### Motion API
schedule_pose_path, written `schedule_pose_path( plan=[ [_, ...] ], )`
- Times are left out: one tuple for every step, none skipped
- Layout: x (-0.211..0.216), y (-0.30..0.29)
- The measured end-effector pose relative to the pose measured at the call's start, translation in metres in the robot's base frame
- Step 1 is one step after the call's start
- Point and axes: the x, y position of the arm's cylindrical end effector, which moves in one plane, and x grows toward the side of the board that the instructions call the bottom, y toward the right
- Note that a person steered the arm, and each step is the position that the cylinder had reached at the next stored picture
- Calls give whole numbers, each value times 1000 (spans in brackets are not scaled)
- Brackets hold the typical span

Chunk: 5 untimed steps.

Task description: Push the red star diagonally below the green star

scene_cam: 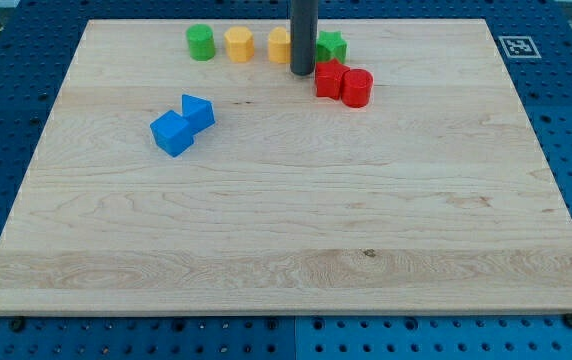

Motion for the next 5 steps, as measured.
schedule_pose_path(
  plan=[
    [0,10],
    [3,29],
    [20,41],
    [36,46],
    [46,57]
  ],
)
